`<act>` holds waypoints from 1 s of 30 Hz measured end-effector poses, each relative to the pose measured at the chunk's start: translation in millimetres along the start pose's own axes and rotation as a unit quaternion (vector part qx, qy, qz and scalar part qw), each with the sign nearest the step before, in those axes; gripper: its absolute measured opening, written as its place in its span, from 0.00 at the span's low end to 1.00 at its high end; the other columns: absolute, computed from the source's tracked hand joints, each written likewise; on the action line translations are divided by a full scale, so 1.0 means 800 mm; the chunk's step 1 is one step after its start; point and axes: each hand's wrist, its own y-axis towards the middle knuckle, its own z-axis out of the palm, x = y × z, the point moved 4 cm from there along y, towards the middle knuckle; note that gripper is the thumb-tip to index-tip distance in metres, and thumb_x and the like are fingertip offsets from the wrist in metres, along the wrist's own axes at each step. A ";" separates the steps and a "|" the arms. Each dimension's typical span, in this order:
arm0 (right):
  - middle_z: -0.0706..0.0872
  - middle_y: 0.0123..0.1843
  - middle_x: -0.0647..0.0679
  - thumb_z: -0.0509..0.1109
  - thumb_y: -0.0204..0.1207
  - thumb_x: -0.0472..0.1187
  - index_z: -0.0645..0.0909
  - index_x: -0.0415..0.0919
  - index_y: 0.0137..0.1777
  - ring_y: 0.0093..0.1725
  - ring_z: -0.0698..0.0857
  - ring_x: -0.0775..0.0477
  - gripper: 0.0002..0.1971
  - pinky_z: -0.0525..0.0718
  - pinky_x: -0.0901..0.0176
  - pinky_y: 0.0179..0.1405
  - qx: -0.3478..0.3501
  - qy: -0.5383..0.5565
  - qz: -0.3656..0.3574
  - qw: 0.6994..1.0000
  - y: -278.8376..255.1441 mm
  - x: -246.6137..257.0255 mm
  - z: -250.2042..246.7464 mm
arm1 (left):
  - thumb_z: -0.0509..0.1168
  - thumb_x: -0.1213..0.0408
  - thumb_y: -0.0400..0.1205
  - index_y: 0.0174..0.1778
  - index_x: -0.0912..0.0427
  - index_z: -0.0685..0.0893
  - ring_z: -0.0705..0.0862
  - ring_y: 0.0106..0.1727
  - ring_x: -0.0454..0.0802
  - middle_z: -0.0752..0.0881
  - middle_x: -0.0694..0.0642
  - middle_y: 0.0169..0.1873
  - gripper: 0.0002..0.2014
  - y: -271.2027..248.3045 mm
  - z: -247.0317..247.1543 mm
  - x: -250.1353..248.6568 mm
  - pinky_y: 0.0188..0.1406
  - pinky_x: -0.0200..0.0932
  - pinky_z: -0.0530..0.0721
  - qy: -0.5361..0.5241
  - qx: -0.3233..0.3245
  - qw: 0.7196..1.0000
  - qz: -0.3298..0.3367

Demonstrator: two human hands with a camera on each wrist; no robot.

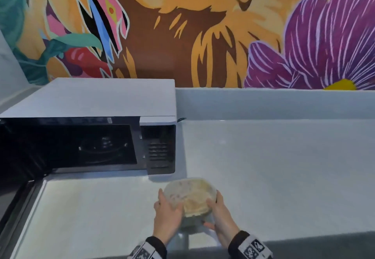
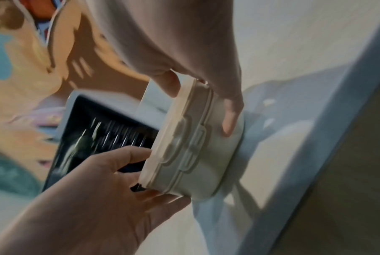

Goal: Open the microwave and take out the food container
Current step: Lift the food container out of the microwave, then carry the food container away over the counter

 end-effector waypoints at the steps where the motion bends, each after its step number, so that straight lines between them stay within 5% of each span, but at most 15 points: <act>1: 0.79 0.57 0.45 0.54 0.85 0.37 0.65 0.47 0.68 0.48 0.82 0.51 0.14 0.86 0.55 0.29 -0.020 0.006 -0.002 1.000 0.000 0.007 -0.024 | 0.62 0.60 0.78 0.82 0.54 0.48 0.76 0.71 0.64 0.67 0.64 0.76 0.39 0.002 0.024 -0.013 0.74 0.55 0.76 -0.003 0.017 1.000 0.013; 7: 0.73 0.66 0.39 0.52 0.85 0.33 0.60 0.41 0.79 0.46 0.79 0.45 0.23 0.85 0.42 0.38 -0.117 0.040 -0.009 0.992 0.027 0.057 -0.128 | 0.64 0.61 0.81 0.84 0.55 0.45 0.71 0.76 0.60 0.67 0.64 0.77 0.41 0.044 0.123 -0.082 0.77 0.51 0.73 -0.034 0.101 0.991 0.083; 10: 0.67 0.78 0.37 0.52 0.83 0.30 0.49 0.48 0.84 0.68 0.75 0.34 0.32 0.80 0.35 0.56 -0.147 0.068 -0.003 0.987 0.046 0.083 -0.147 | 0.65 0.55 0.79 0.83 0.51 0.46 0.71 0.76 0.61 0.69 0.63 0.77 0.42 0.082 0.152 -0.093 0.75 0.60 0.75 -0.057 0.122 0.987 0.091; 12: 0.65 0.81 0.37 0.52 0.83 0.28 0.48 0.49 0.85 0.76 0.69 0.32 0.33 0.79 0.36 0.56 -0.158 0.064 -0.002 0.985 0.058 0.096 -0.151 | 0.66 0.48 0.74 0.82 0.44 0.49 0.73 0.75 0.63 0.70 0.61 0.77 0.43 0.116 0.167 -0.087 0.69 0.67 0.79 -0.062 0.122 0.987 0.080; 17: 0.64 0.81 0.37 0.53 0.82 0.28 0.49 0.49 0.84 0.74 0.70 0.33 0.34 0.80 0.39 0.53 -0.165 0.046 -0.006 0.985 0.081 0.106 -0.152 | 0.64 0.59 0.81 0.83 0.53 0.47 0.71 0.76 0.63 0.71 0.63 0.77 0.40 0.101 0.151 -0.130 0.74 0.62 0.76 -0.043 0.128 0.986 0.101; 22: 0.64 0.80 0.37 0.56 0.82 0.30 0.51 0.52 0.83 0.71 0.71 0.34 0.33 0.81 0.36 0.62 -0.165 0.056 -0.007 0.985 0.090 0.097 -0.156 | 0.62 0.61 0.83 0.83 0.59 0.44 0.71 0.78 0.59 0.72 0.63 0.77 0.40 0.107 0.145 -0.136 0.77 0.51 0.71 -0.002 0.143 0.983 0.114; 27: 0.64 0.80 0.37 0.57 0.82 0.30 0.51 0.51 0.83 0.76 0.68 0.32 0.33 0.79 0.33 0.68 -0.166 0.054 0.002 0.985 0.088 0.098 -0.154 | 0.61 0.61 0.83 0.83 0.59 0.43 0.70 0.78 0.60 0.71 0.64 0.77 0.39 0.114 0.148 -0.134 0.79 0.53 0.69 0.009 0.157 0.980 0.124; 30: 0.65 0.80 0.36 0.58 0.81 0.34 0.49 0.51 0.84 0.72 0.73 0.31 0.34 0.79 0.32 0.68 -0.192 0.035 -0.002 0.981 0.089 0.093 -0.156 | 0.59 0.57 0.84 0.83 0.57 0.41 0.61 0.82 0.61 0.60 0.66 0.82 0.39 0.111 0.150 -0.132 0.83 0.57 0.63 0.041 0.146 0.980 0.133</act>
